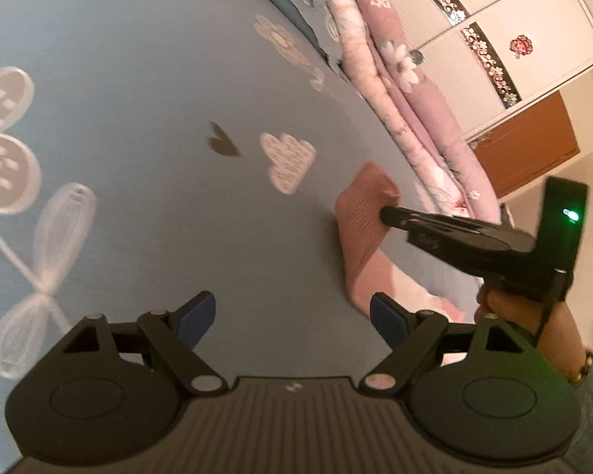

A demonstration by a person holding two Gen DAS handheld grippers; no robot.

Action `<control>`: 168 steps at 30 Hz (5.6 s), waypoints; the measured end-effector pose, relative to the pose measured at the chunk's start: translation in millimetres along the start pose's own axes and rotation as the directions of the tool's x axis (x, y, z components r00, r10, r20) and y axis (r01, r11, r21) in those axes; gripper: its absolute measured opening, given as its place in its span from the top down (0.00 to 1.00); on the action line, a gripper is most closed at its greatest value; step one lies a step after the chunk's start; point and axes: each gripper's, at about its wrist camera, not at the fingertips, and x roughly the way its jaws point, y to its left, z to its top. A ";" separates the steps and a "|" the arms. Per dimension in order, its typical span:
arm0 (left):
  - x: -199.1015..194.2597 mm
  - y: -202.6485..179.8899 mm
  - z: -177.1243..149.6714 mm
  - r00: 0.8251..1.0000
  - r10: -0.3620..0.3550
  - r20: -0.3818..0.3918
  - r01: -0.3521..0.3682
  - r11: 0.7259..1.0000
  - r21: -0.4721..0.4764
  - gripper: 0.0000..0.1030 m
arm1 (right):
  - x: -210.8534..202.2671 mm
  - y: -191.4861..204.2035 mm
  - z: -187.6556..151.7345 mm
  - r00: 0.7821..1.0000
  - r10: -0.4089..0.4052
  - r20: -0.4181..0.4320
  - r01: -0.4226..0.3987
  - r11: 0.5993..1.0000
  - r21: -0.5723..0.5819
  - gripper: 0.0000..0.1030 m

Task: Fold clothes
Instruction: 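Lift the hem with the right tool and fold it toward the collar, then lower the held hem onto the sweater near the collar with the right tool, then open the right tool to release the ribbed hem on the sweater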

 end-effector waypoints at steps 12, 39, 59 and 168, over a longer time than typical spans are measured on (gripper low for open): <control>75.1 -106.2 -48.7 0.987 -0.100 -0.124 0.116 0.985 0.128 0.17 | -61.3 -156.5 -91.5 0.993 -0.110 0.050 0.083 0.921 0.380 0.92; 220.1 -260.2 -151.7 0.955 0.206 -0.214 -0.096 0.895 0.435 0.17 | -118.9 -320.1 -189.7 0.960 -0.275 0.047 0.230 0.876 0.424 0.92; 252.5 -274.3 -169.6 0.944 0.293 -0.153 -0.192 0.862 0.468 0.17 | -130.0 -374.5 -252.3 0.941 -0.336 -0.044 0.318 0.830 0.457 0.92; 329.7 -262.5 -89.4 0.994 0.057 -0.096 -0.038 0.981 0.188 0.85 | -91.1 -430.3 -466.5 0.990 0.035 -0.137 0.129 0.177 0.976 0.92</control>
